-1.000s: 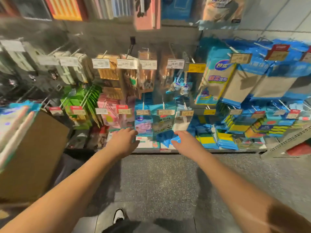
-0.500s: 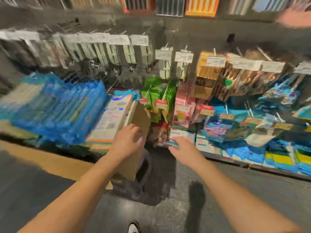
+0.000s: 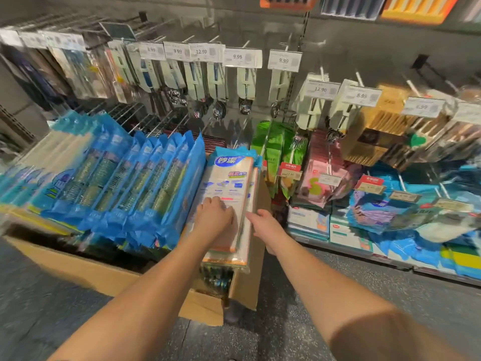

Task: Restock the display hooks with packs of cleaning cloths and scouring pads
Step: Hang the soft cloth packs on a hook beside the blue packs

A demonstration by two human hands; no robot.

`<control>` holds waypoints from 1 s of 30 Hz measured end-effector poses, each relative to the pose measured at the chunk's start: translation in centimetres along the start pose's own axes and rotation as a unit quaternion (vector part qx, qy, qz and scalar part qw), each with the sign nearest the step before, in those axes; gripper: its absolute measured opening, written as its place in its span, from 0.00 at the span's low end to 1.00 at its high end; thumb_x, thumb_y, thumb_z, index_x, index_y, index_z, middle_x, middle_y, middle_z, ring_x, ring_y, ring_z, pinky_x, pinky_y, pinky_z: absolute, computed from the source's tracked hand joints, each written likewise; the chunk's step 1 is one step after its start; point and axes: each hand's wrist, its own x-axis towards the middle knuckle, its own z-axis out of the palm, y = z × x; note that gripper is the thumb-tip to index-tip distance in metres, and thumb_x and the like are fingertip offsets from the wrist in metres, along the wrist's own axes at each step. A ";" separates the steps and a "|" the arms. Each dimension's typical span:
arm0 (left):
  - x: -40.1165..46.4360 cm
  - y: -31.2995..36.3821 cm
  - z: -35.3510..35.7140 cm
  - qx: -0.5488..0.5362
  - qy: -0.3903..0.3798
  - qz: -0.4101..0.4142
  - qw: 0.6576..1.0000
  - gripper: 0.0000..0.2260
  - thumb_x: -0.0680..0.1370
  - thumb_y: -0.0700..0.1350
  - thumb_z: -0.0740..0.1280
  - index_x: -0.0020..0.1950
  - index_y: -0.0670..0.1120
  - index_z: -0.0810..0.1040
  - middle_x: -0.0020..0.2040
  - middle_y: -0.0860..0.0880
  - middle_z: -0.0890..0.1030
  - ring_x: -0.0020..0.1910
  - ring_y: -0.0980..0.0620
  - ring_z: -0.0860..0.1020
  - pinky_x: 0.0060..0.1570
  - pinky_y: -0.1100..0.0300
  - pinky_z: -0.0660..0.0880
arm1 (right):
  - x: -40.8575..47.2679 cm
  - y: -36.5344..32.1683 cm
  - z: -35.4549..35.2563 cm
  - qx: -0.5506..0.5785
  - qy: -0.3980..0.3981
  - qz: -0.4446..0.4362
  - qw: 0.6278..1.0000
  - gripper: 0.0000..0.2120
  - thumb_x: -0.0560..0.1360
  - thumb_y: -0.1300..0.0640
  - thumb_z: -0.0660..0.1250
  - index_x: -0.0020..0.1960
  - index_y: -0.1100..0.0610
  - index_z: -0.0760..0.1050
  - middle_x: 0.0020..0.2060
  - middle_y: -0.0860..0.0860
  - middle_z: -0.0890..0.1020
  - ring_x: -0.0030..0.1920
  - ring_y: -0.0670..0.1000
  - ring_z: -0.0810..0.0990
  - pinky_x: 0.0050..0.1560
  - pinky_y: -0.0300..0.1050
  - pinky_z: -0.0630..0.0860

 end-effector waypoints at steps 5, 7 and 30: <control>1.5 -0.8 -1.0 -0.005 0.004 -0.006 1.000 0.21 0.83 0.53 0.56 0.68 0.41 0.72 0.70 0.38 0.69 0.71 0.37 0.63 0.68 0.47 0.62 | 1.6 -0.6 2.2 0.133 -0.029 -0.011 0.991 0.14 0.79 0.48 0.62 0.58 0.57 0.75 0.43 0.50 0.79 0.43 0.49 0.77 0.47 0.45 0.75; 1.8 -0.4 -2.7 -0.025 0.001 -0.006 1.000 0.24 0.83 0.57 0.56 0.70 0.42 0.71 0.71 0.38 0.68 0.71 0.37 0.65 0.69 0.46 0.63 | 1.7 -1.2 3.3 0.210 -0.047 -0.012 0.977 0.09 0.80 0.52 0.60 0.50 0.56 0.76 0.37 0.50 0.75 0.39 0.49 0.73 0.42 0.43 0.71; -9.1 3.4 -10.2 -0.223 0.035 0.083 0.971 0.14 0.71 0.50 0.73 0.54 0.50 0.75 0.46 0.49 0.84 0.45 0.48 0.84 0.46 0.50 0.80 | -6.6 -0.6 -4.8 0.265 0.025 -0.146 0.953 0.04 0.82 0.52 0.62 0.54 0.48 0.74 0.57 0.49 0.79 0.65 0.53 0.75 0.60 0.48 0.72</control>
